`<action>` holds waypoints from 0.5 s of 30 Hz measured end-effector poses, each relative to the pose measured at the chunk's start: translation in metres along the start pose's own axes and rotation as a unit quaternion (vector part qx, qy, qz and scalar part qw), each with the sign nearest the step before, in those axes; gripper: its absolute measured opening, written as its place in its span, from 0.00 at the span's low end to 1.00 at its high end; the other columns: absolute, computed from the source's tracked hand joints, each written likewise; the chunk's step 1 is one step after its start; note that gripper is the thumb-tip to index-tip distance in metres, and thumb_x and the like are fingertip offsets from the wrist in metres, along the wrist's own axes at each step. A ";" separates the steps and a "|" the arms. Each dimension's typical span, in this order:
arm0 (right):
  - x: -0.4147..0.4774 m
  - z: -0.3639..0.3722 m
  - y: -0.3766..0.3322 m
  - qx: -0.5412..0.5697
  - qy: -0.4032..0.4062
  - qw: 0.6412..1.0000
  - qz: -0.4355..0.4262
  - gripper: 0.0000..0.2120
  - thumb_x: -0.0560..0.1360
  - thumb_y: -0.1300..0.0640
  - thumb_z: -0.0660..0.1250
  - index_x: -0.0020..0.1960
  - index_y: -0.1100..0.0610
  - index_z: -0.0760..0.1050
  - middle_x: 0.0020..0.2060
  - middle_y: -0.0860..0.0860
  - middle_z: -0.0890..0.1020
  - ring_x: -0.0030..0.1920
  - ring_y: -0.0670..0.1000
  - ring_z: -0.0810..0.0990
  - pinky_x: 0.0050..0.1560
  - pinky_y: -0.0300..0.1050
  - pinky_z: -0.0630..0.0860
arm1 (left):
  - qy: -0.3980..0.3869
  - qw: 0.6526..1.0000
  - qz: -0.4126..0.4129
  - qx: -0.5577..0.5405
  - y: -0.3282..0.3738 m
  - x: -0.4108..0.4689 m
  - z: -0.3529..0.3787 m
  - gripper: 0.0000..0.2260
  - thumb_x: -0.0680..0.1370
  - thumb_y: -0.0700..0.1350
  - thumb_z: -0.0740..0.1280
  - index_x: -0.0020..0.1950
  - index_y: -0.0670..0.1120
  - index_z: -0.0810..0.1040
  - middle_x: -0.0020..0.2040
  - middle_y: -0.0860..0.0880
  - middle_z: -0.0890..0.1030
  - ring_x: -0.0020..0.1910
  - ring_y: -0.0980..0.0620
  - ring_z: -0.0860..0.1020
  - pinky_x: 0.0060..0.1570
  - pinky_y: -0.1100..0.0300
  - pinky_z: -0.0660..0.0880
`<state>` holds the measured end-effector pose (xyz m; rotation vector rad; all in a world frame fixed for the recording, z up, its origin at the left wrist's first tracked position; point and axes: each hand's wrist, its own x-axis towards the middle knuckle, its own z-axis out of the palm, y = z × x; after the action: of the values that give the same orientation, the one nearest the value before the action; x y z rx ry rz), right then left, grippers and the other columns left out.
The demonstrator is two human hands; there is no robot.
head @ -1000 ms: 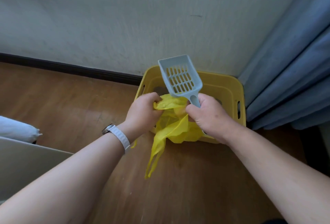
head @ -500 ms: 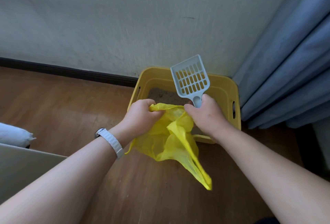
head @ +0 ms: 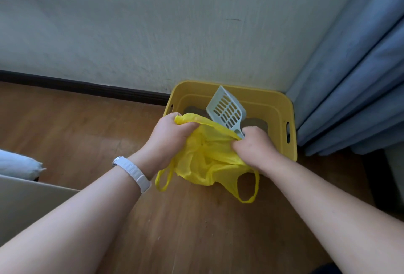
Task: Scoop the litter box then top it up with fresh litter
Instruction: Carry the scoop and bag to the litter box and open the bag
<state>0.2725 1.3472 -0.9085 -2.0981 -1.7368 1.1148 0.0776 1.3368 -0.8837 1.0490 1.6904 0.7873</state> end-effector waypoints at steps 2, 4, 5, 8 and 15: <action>0.002 -0.004 0.003 0.053 0.009 0.998 0.020 0.02 0.73 0.60 0.63 0.42 0.58 0.73 0.40 0.54 0.79 0.39 0.57 0.78 0.35 0.45 0.70 | -0.011 0.997 0.021 0.076 -0.004 0.003 -0.006 0.17 0.70 0.54 0.76 0.46 0.45 0.75 0.42 0.45 0.82 0.40 0.48 0.80 0.41 0.48 0.80; 0.004 -0.006 0.005 0.118 0.009 0.993 0.026 0.04 0.74 0.60 0.63 0.47 0.58 0.75 0.43 0.56 0.81 0.40 0.57 0.79 0.36 0.46 0.72 | -0.020 0.988 0.020 0.151 -0.007 0.006 -0.012 0.18 0.68 0.55 0.78 0.50 0.49 0.75 0.44 0.50 0.81 0.41 0.52 0.79 0.38 0.53 0.78; 0.005 -0.007 0.005 0.154 -0.005 0.988 0.026 0.05 0.74 0.60 0.63 0.48 0.57 0.76 0.45 0.57 0.82 0.42 0.59 0.80 0.37 0.48 0.74 | -0.025 0.984 0.016 0.176 -0.010 0.009 -0.013 0.16 0.69 0.53 0.78 0.50 0.51 0.76 0.44 0.51 0.81 0.42 0.51 0.80 0.39 0.54 0.79; 0.005 -0.012 0.007 0.262 -0.051 0.963 0.028 0.07 0.74 0.62 0.65 0.51 0.56 0.77 0.47 0.57 0.84 0.47 0.61 0.83 0.47 0.60 0.81 | -0.029 0.979 0.006 0.204 -0.021 0.015 -0.015 0.04 0.75 0.48 0.72 0.46 0.48 0.82 0.42 0.46 0.84 0.43 0.45 0.83 0.42 0.49 0.82; 0.011 -0.024 0.019 0.358 -0.029 0.933 0.031 0.07 0.74 0.65 0.69 0.51 0.56 0.77 0.47 0.59 0.84 0.46 0.61 0.84 0.46 0.60 0.82 | -0.095 0.975 -0.135 -0.151 -0.026 0.024 -0.021 0.10 0.77 0.42 0.70 0.57 0.41 0.82 0.52 0.37 0.84 0.49 0.38 0.83 0.53 0.37 0.78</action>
<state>0.3032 1.3589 -0.9075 -1.6659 -1.0354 1.5398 0.0466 1.3471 -0.9087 0.6469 1.4559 0.7152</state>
